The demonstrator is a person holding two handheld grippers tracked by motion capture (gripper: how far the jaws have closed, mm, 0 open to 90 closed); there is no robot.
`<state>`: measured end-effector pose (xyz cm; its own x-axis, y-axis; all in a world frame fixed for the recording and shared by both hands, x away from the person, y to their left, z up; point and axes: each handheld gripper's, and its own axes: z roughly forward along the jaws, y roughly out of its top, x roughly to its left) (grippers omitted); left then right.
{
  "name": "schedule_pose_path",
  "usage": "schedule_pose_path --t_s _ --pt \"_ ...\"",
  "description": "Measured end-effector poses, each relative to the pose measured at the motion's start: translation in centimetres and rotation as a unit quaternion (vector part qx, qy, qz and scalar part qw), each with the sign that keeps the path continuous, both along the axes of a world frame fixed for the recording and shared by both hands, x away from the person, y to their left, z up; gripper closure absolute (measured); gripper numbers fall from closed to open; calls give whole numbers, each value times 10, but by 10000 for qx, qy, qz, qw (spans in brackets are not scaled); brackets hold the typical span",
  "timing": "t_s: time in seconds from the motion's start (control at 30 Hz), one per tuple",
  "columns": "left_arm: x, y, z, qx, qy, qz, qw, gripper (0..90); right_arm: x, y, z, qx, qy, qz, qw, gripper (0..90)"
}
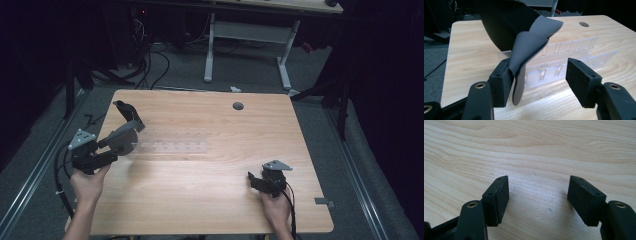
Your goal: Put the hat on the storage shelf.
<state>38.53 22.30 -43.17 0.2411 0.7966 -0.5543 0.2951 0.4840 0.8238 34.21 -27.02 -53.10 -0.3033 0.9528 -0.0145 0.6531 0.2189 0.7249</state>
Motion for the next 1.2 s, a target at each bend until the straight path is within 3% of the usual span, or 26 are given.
schedule_pose_path --t_s 0.3,0.5,0.6,0.83,1.2 --pt "-21 -4 0 11 -87 -7 10000 406 0 0 0 2 -2 3 10000 342" --pt "-36 -10 -1 -100 -139 -141 9998 415 0 0 0 0 -1 3 10000 341" --pt "-42 -17 -2 -51 -151 -238 9996 415 0 0 0 -8 0 2 10000 341" --pt "-48 -34 -9 -65 -89 -465 9989 416 0 0 0 -5 4 1 10000 342" --pt "-47 -72 -30 267 162 -956 9949 416 0 0 0 -18 -6 15 10000 341"
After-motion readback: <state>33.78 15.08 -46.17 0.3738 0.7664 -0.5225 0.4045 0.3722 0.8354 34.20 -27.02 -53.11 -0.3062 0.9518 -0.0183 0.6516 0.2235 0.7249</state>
